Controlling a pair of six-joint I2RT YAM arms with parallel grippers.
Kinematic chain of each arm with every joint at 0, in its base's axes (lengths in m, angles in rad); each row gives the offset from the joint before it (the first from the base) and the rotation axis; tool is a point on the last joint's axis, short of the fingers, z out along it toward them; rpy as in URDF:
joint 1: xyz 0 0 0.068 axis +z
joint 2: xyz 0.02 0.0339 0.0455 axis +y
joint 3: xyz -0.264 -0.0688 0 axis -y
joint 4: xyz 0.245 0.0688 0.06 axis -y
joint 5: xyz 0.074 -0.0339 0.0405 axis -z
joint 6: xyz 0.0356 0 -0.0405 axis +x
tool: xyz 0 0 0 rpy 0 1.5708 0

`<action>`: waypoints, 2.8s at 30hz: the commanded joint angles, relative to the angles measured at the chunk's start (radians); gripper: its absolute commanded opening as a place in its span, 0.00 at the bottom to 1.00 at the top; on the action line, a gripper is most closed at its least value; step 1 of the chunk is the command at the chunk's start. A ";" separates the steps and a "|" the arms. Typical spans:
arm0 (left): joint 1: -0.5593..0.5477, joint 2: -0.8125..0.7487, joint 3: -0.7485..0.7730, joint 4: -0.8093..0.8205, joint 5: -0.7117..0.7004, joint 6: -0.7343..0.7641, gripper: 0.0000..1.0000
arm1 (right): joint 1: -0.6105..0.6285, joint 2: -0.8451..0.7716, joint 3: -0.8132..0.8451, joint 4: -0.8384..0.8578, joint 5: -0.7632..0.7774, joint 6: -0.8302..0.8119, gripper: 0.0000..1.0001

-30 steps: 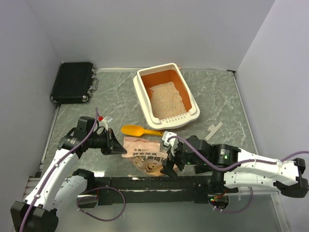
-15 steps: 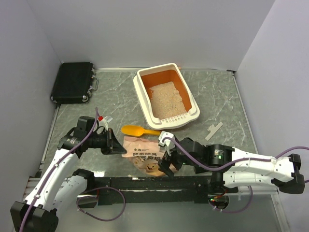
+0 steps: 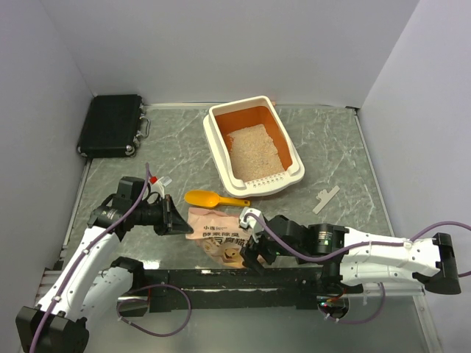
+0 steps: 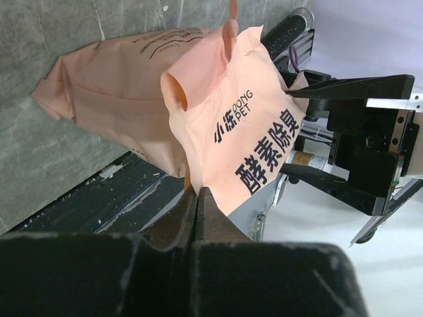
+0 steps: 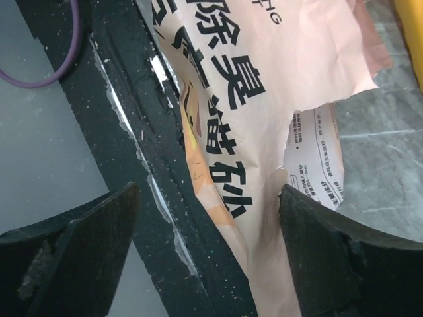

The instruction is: Fill the litter box with clean litter

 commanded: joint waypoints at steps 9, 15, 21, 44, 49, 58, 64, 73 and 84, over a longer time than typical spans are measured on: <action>0.002 0.027 0.137 -0.018 -0.028 0.064 0.01 | 0.012 0.060 0.005 -0.039 0.039 0.054 0.10; 0.002 0.043 0.380 -0.054 -0.293 0.176 0.08 | -0.013 0.100 0.071 -0.102 0.053 0.088 0.00; 0.001 -0.061 0.464 -0.012 -0.410 0.279 0.14 | -0.078 0.072 0.104 -0.163 0.011 0.089 0.00; -0.804 0.107 0.284 0.284 -0.565 0.537 0.41 | -0.120 -0.048 0.028 -0.146 -0.113 0.155 0.00; -0.857 0.132 0.237 0.382 -0.657 0.663 0.45 | -0.123 -0.084 -0.001 -0.120 -0.124 0.175 0.00; -0.864 0.236 0.186 0.417 -0.567 0.730 0.46 | -0.123 -0.114 -0.064 -0.070 -0.136 0.193 0.00; -0.866 0.260 0.167 0.419 -0.473 0.727 0.46 | -0.122 -0.108 -0.061 -0.065 -0.141 0.189 0.00; -0.878 0.354 0.151 0.382 -0.381 0.715 0.01 | -0.122 -0.124 -0.052 -0.076 -0.121 0.189 0.00; -0.826 0.294 0.189 0.345 -0.741 0.650 0.01 | -0.196 -0.143 0.031 -0.148 0.086 0.213 0.51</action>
